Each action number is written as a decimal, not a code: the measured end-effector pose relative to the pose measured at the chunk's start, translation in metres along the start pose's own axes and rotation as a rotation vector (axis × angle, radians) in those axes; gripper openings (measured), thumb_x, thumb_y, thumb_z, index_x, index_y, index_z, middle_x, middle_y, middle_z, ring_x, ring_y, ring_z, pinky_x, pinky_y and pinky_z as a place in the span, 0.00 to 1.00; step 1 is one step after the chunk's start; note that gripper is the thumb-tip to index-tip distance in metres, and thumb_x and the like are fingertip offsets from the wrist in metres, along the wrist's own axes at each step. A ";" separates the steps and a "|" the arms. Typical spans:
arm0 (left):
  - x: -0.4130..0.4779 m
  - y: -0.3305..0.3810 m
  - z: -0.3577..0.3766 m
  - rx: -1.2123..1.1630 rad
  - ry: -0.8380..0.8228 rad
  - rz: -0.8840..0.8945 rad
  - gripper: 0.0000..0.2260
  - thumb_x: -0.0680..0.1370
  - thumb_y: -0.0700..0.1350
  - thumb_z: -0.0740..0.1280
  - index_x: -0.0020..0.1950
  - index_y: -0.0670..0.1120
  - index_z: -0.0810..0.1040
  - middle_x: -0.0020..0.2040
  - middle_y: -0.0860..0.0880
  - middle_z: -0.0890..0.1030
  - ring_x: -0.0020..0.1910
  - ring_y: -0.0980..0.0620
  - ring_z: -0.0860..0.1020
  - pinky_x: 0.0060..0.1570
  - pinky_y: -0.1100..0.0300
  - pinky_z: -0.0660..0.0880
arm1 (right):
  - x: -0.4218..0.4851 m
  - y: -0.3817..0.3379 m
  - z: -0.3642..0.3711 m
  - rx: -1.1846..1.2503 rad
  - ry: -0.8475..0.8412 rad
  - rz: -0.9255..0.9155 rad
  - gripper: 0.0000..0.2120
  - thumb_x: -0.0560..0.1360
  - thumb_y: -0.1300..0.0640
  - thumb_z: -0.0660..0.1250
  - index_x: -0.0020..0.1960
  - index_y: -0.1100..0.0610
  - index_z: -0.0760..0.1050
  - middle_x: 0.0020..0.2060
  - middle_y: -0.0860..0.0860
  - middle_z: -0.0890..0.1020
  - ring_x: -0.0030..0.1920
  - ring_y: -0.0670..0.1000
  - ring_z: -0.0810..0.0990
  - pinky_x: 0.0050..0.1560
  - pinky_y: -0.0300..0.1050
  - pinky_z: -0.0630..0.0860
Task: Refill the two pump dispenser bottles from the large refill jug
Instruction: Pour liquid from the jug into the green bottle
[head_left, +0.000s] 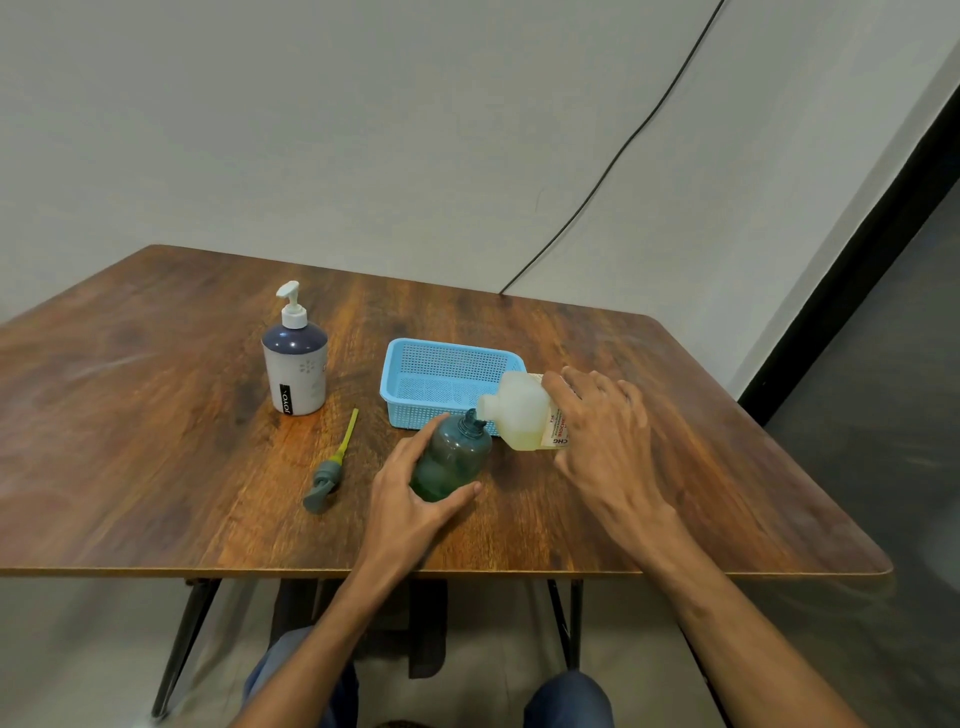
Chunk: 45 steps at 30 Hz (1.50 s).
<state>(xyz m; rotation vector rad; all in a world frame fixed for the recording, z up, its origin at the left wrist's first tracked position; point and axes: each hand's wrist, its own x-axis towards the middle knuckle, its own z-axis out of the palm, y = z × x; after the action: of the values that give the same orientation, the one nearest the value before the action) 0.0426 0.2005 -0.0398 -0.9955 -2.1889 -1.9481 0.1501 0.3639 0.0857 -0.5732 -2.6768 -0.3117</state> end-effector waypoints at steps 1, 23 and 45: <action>0.000 0.000 0.000 0.000 -0.001 0.002 0.37 0.69 0.50 0.81 0.75 0.56 0.71 0.66 0.59 0.76 0.66 0.64 0.73 0.61 0.66 0.73 | 0.000 0.000 0.000 -0.001 0.002 0.001 0.38 0.65 0.57 0.79 0.72 0.52 0.70 0.70 0.56 0.74 0.70 0.62 0.72 0.69 0.61 0.65; 0.001 -0.006 -0.003 0.005 -0.005 0.001 0.37 0.69 0.53 0.81 0.75 0.60 0.70 0.66 0.63 0.76 0.65 0.67 0.73 0.57 0.74 0.71 | 0.001 -0.004 -0.002 -0.021 -0.017 -0.010 0.38 0.68 0.57 0.77 0.75 0.50 0.66 0.74 0.55 0.70 0.73 0.61 0.68 0.72 0.59 0.61; 0.001 -0.006 -0.003 0.010 0.006 0.024 0.36 0.69 0.51 0.82 0.75 0.57 0.71 0.65 0.62 0.77 0.65 0.64 0.74 0.60 0.69 0.72 | 0.002 -0.004 -0.002 -0.012 -0.005 -0.010 0.37 0.66 0.59 0.77 0.72 0.52 0.69 0.71 0.57 0.73 0.70 0.62 0.71 0.70 0.61 0.63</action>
<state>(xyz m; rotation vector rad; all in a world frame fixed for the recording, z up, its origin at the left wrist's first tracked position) 0.0374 0.1979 -0.0442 -1.0091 -2.1710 -1.9253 0.1472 0.3600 0.0875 -0.5650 -2.6849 -0.3299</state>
